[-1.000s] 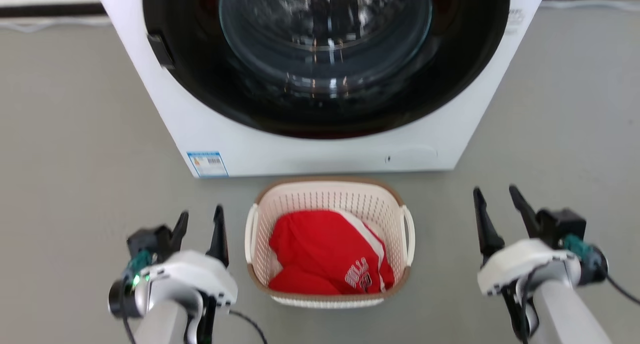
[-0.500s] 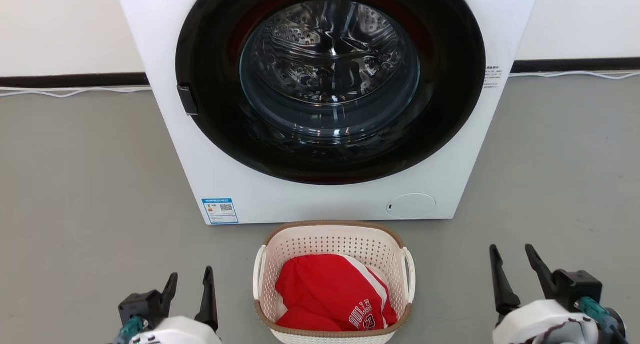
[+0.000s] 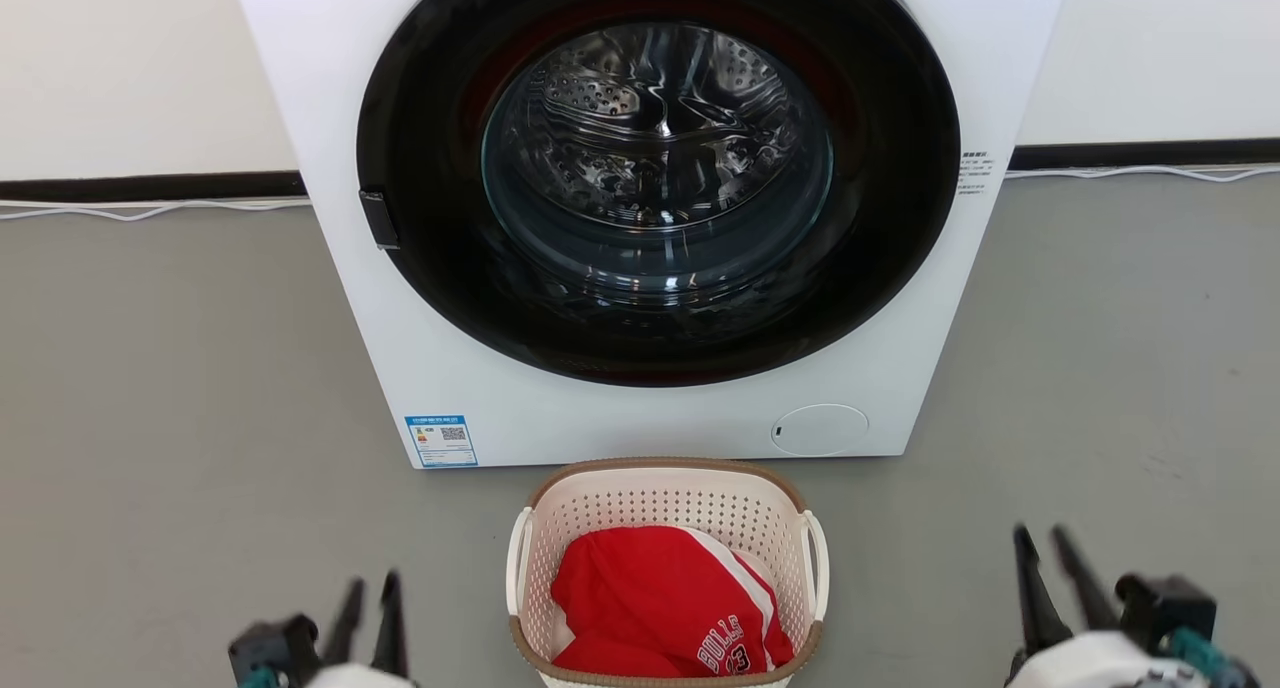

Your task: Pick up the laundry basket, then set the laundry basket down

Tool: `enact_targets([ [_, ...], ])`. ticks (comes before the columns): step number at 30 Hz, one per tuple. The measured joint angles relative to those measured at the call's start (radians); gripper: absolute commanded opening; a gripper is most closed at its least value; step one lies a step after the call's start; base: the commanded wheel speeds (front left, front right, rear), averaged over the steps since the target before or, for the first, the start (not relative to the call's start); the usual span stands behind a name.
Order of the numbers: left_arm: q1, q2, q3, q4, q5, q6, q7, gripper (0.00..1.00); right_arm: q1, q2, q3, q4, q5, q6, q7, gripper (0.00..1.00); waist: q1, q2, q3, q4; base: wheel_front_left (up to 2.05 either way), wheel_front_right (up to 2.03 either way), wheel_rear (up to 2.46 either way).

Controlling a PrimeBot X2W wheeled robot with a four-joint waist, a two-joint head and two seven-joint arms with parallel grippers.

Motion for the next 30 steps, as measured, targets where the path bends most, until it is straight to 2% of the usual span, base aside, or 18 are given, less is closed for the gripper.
enact_targets([
  [6,0.054,-0.009,0.0,0.051,-0.018,0.0,0.01,0.0,0.051,0.021,-0.001,0.051,0.021,0.0,0.011,0.0,0.0,0.0,0.001,0.0,0.0,0.0,0.0],
  [30,0.052,-0.008,0.015,-0.004,-0.267,-0.018,0.08,0.0,0.05,0.021,0.0,-0.009,0.316,0.0,0.08,0.0,0.0002,0.0,0.01,0.004,0.0,0.0,0.0],
])
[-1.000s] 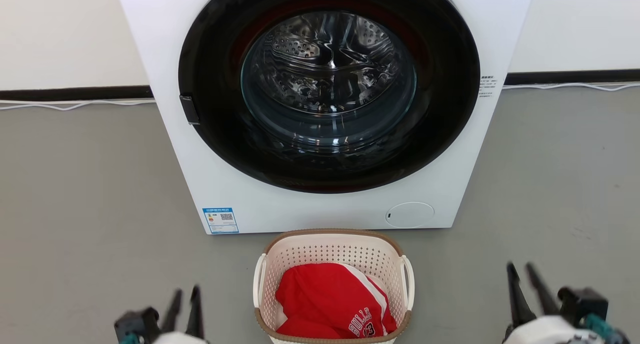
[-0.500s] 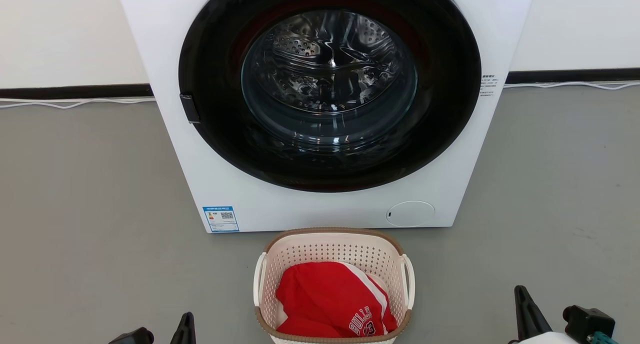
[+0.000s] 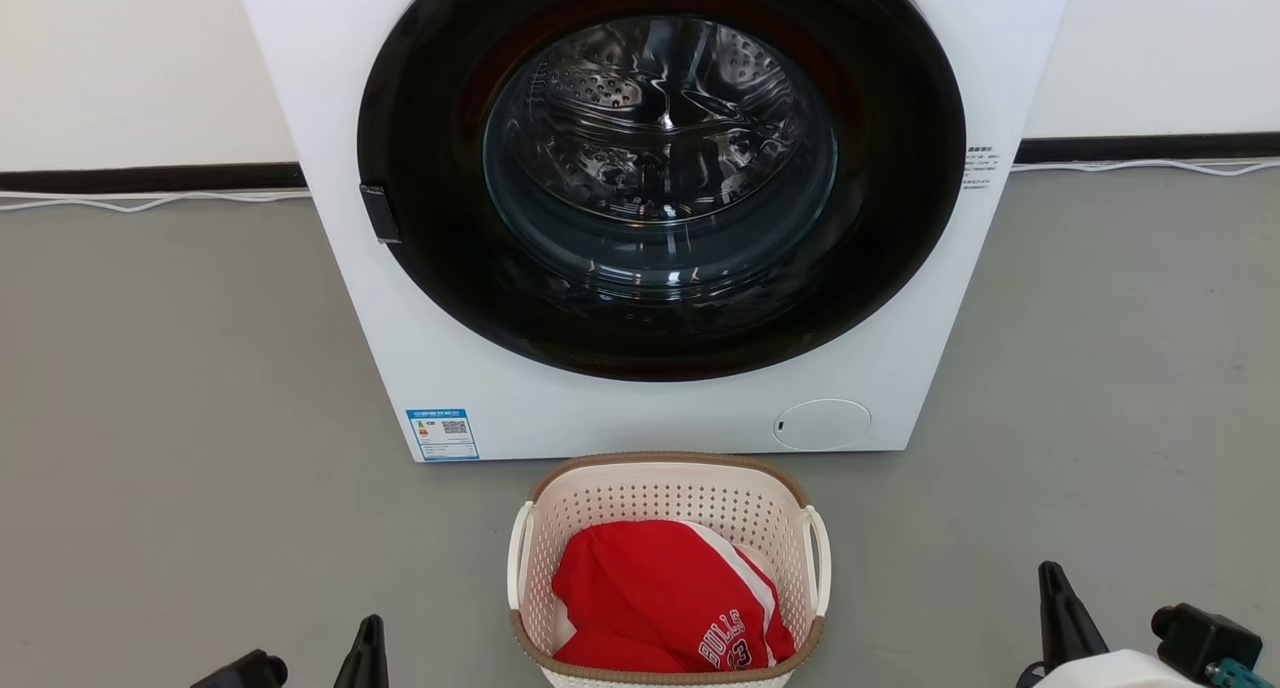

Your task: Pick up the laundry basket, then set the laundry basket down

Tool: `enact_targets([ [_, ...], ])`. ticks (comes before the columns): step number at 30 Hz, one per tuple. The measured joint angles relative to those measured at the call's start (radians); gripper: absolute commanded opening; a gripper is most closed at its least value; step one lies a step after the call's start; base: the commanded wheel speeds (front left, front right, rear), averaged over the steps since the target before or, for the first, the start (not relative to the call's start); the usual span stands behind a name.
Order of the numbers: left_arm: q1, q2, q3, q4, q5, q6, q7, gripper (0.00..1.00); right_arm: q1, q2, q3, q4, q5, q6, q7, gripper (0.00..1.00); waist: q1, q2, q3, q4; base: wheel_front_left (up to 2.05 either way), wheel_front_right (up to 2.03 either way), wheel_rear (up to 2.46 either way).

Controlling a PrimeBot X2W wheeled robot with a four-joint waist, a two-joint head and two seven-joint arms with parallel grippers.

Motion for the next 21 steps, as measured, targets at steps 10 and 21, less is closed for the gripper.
enact_targets([
  [10,-0.001,0.001,0.008,-0.021,-0.104,-0.008,0.028,0.0,-0.002,0.0,0.001,-0.026,0.122,0.0,0.023,0.0,-0.0001,0.0,0.004,0.001,0.0,0.0,0.0],
  [21,-0.008,0.001,0.016,-0.044,-0.204,-0.018,0.054,0.0,-0.004,0.0,0.002,-0.049,0.244,-0.003,0.053,0.0,-0.0001,0.0,0.008,0.003,0.0,0.0,0.0],
])
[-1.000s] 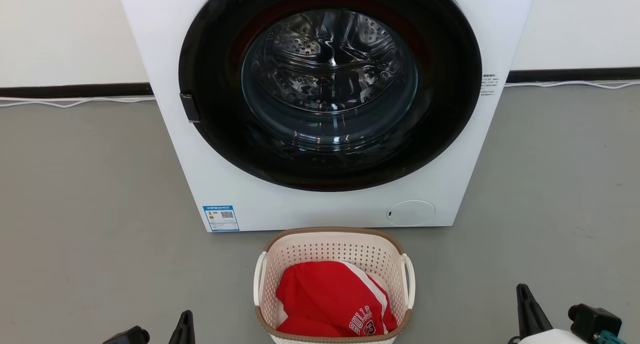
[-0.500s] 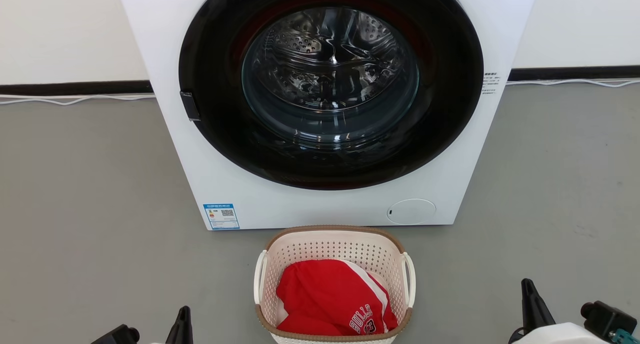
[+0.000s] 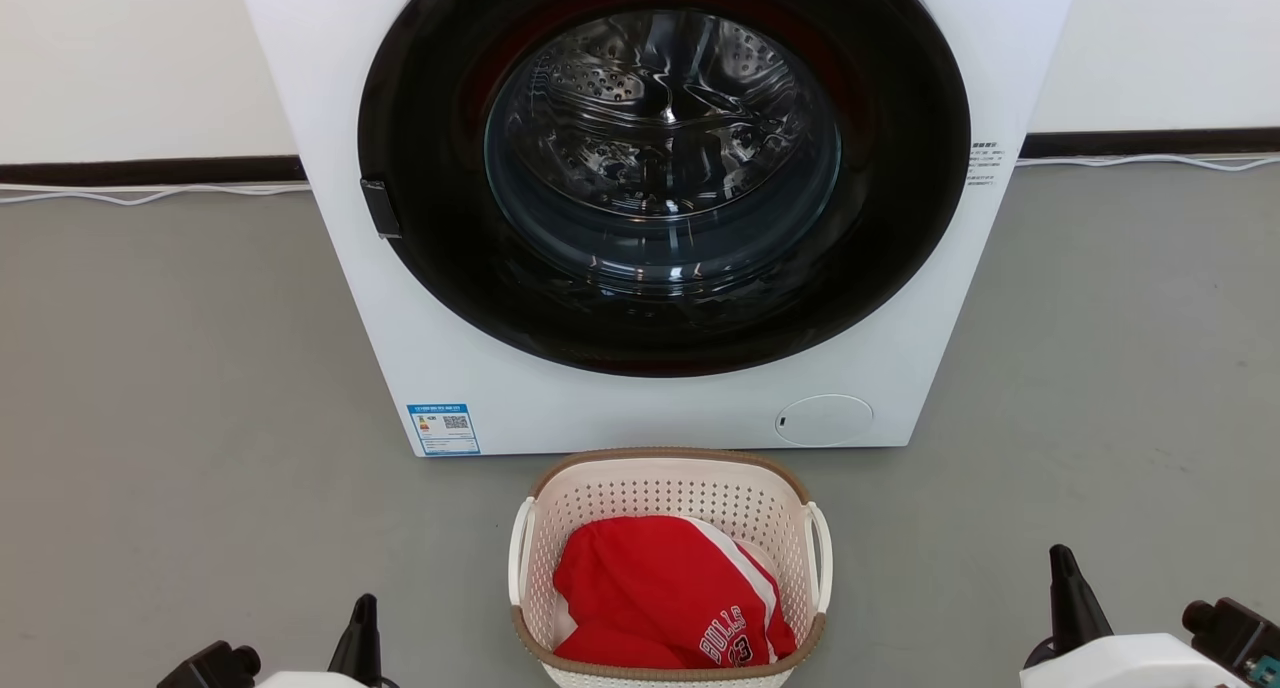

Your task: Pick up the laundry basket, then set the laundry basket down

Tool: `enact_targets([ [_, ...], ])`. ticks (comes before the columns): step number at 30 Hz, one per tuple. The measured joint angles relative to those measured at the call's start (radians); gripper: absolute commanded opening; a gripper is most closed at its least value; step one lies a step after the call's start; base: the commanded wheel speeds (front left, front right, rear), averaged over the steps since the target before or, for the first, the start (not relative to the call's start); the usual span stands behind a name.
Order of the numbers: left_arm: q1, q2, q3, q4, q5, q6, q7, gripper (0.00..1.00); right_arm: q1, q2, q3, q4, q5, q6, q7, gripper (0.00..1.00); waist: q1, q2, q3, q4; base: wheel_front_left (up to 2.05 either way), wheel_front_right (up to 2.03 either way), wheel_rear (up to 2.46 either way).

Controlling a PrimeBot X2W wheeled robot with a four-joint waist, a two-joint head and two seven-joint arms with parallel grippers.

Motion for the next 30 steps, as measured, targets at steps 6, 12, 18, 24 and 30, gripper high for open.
enact_targets([
  [6,-0.008,0.001,0.007,-0.013,-0.062,-0.002,0.021,0.0,0.0,0.0,0.0,-0.015,0.072,0.0,0.014,0.0,0.0,0.0,0.002,0.001,0.0,0.0,0.0],
  [12,-0.009,0.001,0.011,-0.027,-0.123,-0.009,0.036,0.0,-0.001,0.0,0.001,-0.03,0.148,0.0,0.031,0.0,0.0,0.0,0.005,0.002,0.0,0.0,0.0],
  [18,-0.013,0.002,0.014,-0.04,-0.185,-0.018,0.052,0.0,-0.001,0.0,0.002,-0.045,0.22,0.0,0.053,0.0,0.0,0.0,0.007,0.002,0.0,0.0,0.0],
  [24,-0.015,0.002,0.019,-0.052,-0.248,-0.022,0.07,0.0,-0.003,0.0,0.002,-0.058,0.295,0.0,0.072,0.0,0.0,0.0,0.009,0.003,0.0,0.0,0.0],
  [30,-0.017,0.002,0.025,-0.065,-0.31,-0.027,0.091,0.0,-0.007,0.0,0.003,-0.076,0.367,0.0,0.088,0.0,0.0,0.0,0.012,0.004,0.0,0.0,0.0],
])
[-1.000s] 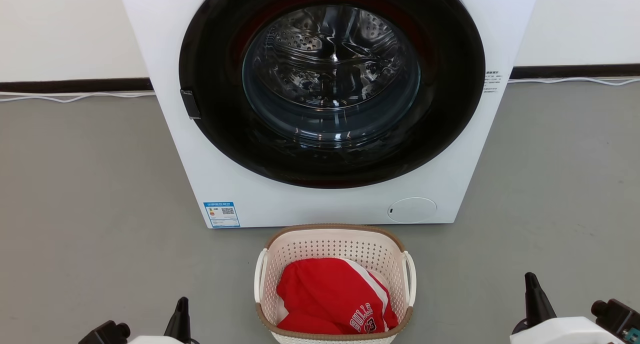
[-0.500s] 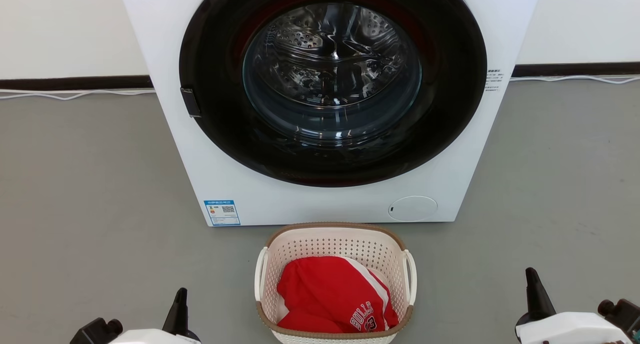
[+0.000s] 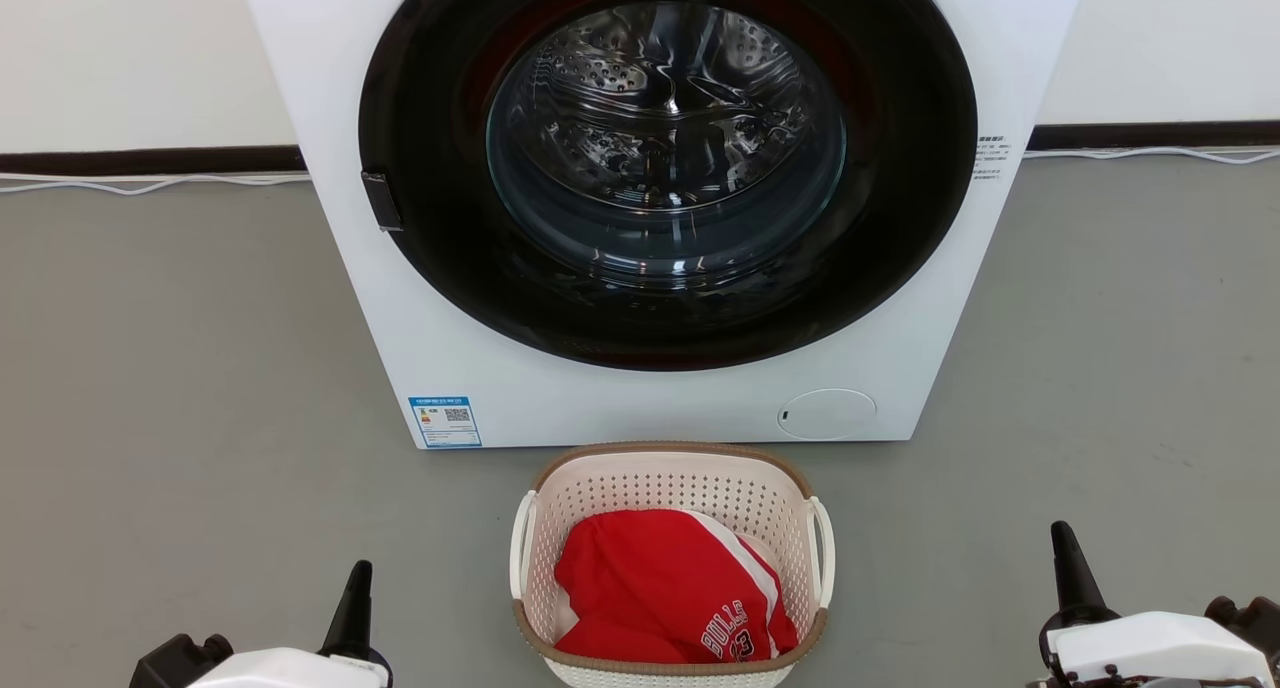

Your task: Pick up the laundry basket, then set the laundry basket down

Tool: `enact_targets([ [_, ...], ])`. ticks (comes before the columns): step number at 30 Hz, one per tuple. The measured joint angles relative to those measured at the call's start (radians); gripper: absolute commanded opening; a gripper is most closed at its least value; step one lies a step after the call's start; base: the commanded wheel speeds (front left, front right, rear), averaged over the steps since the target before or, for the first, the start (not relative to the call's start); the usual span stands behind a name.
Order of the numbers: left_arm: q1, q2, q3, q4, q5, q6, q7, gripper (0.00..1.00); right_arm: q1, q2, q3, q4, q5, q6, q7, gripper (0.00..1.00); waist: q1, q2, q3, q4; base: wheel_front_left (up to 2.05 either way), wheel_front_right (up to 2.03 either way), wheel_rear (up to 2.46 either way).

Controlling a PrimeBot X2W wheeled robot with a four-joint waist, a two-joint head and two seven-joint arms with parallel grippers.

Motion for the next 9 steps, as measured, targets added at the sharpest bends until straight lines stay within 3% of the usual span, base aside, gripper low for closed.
enact_targets([
  [9,-0.013,0.001,0.007,-0.021,-0.095,-0.009,0.022,0.0,-0.002,0.0,0.001,-0.021,0.11,0.0,0.024,0.0,0.0,0.0,0.004,0.001,0.0,0.0,0.0],
])
